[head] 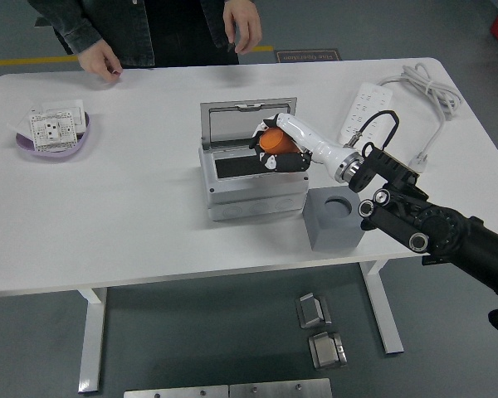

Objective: Pick up the cylinder from the cube,place it in the box,flap close box

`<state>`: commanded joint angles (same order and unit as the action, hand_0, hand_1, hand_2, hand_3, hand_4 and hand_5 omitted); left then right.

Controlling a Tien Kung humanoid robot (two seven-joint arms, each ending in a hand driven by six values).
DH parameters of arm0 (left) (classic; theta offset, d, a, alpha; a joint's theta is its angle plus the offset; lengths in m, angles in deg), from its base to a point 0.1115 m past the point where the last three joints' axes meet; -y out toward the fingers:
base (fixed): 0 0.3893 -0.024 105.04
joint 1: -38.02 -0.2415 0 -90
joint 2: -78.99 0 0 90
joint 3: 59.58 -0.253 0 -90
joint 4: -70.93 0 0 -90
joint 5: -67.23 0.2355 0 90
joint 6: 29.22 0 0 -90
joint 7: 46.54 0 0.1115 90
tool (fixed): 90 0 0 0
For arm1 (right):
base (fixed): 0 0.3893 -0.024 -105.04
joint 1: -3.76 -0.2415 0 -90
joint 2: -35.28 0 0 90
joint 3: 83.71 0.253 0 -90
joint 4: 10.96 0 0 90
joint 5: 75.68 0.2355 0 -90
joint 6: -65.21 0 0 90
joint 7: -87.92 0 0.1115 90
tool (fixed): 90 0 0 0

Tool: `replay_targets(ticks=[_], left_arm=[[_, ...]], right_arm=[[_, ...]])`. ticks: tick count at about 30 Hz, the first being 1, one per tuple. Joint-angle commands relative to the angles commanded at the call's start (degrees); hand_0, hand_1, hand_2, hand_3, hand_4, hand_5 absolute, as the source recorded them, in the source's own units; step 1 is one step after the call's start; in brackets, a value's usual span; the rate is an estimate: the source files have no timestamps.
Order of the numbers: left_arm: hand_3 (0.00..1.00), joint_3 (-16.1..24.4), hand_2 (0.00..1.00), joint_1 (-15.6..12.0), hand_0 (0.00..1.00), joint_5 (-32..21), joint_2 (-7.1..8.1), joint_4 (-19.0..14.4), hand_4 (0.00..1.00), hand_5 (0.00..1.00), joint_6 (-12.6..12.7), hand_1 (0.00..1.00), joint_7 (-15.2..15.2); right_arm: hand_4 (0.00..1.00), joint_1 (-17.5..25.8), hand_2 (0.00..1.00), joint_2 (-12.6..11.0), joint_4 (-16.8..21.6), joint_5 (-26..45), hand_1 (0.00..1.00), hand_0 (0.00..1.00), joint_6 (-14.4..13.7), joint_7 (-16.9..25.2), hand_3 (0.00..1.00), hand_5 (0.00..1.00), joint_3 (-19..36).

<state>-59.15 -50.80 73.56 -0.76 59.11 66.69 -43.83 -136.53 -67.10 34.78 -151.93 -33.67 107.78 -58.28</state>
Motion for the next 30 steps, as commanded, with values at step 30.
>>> replay_targets(ticks=[30], left_arm=[[0.614,1.6,0.532,2.7,0.711,2.9,1.3,-0.6,0.642,0.287,0.1,0.655,0.1]], right_arm=[[0.002,-12.9,0.44,8.1,-17.7,2.8,0.319,0.256,1.8,4.8,0.362,0.002,-25.0]])
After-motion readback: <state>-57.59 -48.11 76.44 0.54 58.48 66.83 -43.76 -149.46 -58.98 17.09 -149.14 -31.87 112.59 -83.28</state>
